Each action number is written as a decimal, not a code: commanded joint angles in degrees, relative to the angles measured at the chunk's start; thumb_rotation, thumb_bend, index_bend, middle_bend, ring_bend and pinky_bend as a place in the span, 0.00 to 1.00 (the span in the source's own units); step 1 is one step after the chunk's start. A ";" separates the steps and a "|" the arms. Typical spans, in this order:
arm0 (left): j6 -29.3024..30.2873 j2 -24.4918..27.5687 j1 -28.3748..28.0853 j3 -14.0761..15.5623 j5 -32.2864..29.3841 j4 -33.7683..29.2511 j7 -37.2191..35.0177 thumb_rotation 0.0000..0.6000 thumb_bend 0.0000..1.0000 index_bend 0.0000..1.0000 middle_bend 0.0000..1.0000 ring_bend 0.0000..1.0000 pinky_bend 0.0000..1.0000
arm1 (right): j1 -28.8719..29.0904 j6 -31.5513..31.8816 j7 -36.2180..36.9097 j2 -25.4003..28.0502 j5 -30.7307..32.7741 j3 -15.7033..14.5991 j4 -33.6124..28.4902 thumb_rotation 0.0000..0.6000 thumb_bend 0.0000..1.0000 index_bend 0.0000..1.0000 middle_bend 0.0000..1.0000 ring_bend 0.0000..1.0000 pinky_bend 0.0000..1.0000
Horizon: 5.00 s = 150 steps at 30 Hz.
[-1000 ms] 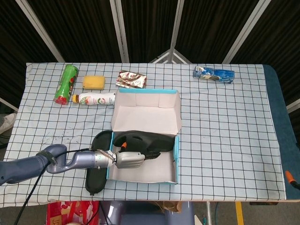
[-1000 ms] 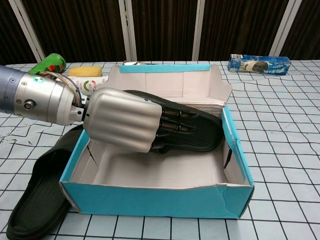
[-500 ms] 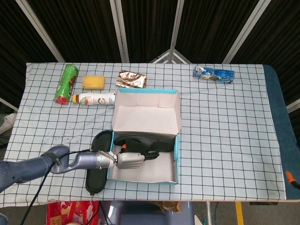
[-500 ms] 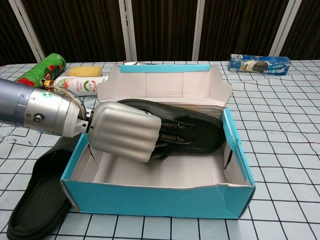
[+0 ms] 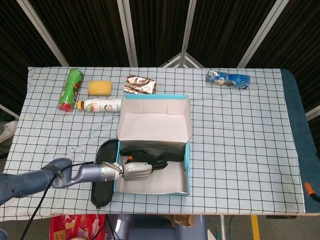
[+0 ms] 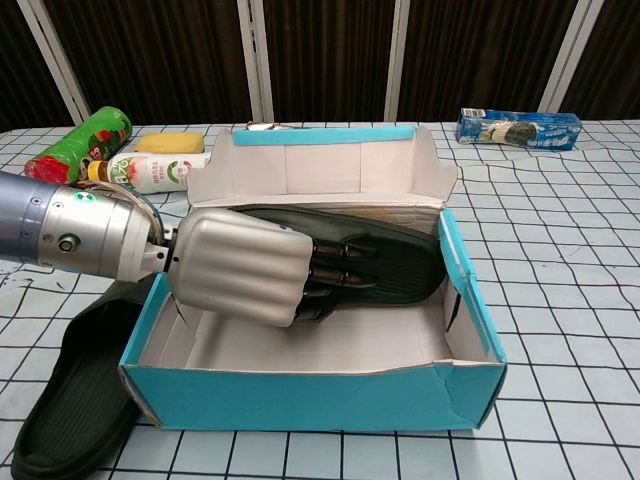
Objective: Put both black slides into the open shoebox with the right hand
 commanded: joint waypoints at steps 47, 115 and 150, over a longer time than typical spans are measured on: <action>-0.07 19.33 12.20 -6.73 -15.95 -32.95 15.22 1.00 0.31 0.07 0.02 0.00 0.02 | -0.24 -0.10 0.38 0.64 0.10 -0.19 -0.87 1.00 0.35 0.11 0.07 0.05 0.00; 1.12 17.18 12.15 -3.86 -89.13 -41.36 -4.23 1.00 0.22 0.07 0.12 0.00 0.06 | 0.11 -1.39 -1.05 1.12 0.37 -0.50 -1.74 1.00 0.35 0.10 0.07 0.05 0.00; 3.76 12.58 8.30 -1.40 -89.36 -36.03 -4.46 1.00 0.24 0.15 0.23 0.00 0.06 | 0.41 -2.40 -1.53 1.57 0.36 -0.88 -2.41 1.00 0.35 0.11 0.07 0.05 0.00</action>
